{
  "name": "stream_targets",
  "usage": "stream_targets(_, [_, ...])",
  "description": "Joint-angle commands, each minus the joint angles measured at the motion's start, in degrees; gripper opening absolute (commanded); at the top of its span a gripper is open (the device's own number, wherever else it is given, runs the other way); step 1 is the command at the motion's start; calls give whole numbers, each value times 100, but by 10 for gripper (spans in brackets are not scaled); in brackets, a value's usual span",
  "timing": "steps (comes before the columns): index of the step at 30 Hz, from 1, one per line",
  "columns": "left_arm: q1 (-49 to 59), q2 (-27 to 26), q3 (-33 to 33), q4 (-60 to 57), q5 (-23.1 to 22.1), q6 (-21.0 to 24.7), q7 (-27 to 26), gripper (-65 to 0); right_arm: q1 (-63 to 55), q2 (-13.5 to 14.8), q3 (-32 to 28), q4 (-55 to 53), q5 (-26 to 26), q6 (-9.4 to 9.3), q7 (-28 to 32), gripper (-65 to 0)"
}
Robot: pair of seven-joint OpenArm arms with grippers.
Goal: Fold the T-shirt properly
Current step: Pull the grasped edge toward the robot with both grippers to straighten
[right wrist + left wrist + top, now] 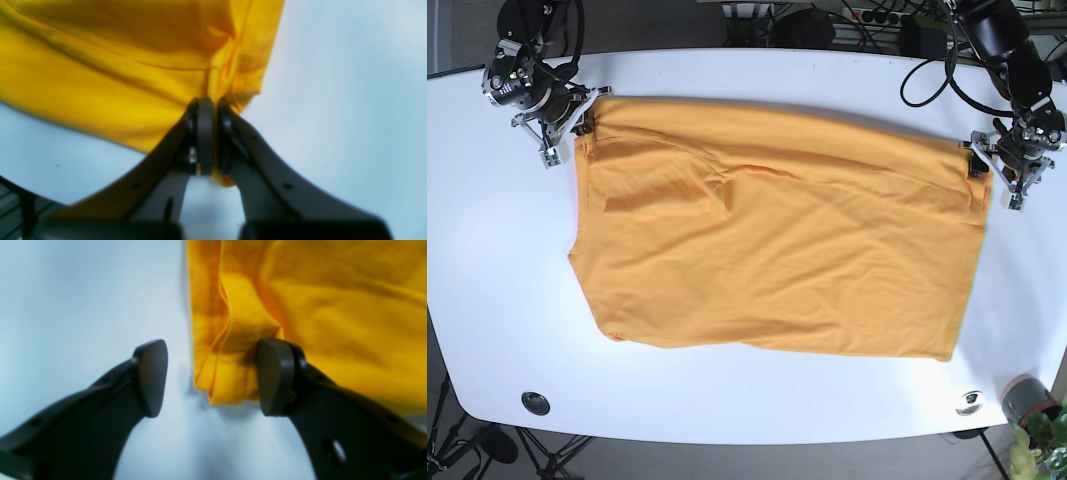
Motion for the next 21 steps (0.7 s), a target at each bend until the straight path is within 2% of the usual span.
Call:
stream_targets(1, [18,-58,10,-159,38,-6,69,-417,26,88,31,130,30,-8,63,-650])
stream_targets(4, [124,-58,10,-185,29,-6,69,-582,35,96,31,121,30,1,63,-650])
stream_targets(5, [159,-58,10,-176,21,-6,69,-600,26,96,31,130,30,27,63,-650])
stream_targets(8, [282,-49,2,-132,3,-6,272,-608,26,96,110,130,3,265,54,-650])
stream_targets(12, [669,-14,-130,378,3,-6,430,-612,-1,96,374,112,-41,441,37,-650])
stream_targets(15, [994,171,-306,791,3,-6,430,-612,-159,105,400,130,-41,445,37,-650])
stream_targets(18, [1196,267,-394,1116,29,-6,447,-612,-256,281,392,156,-6,445,37,-650])
stream_targets(21, [1565,346,-412,1450,21,-6,544,-612,-423,316,392,165,3,445,37,-650])
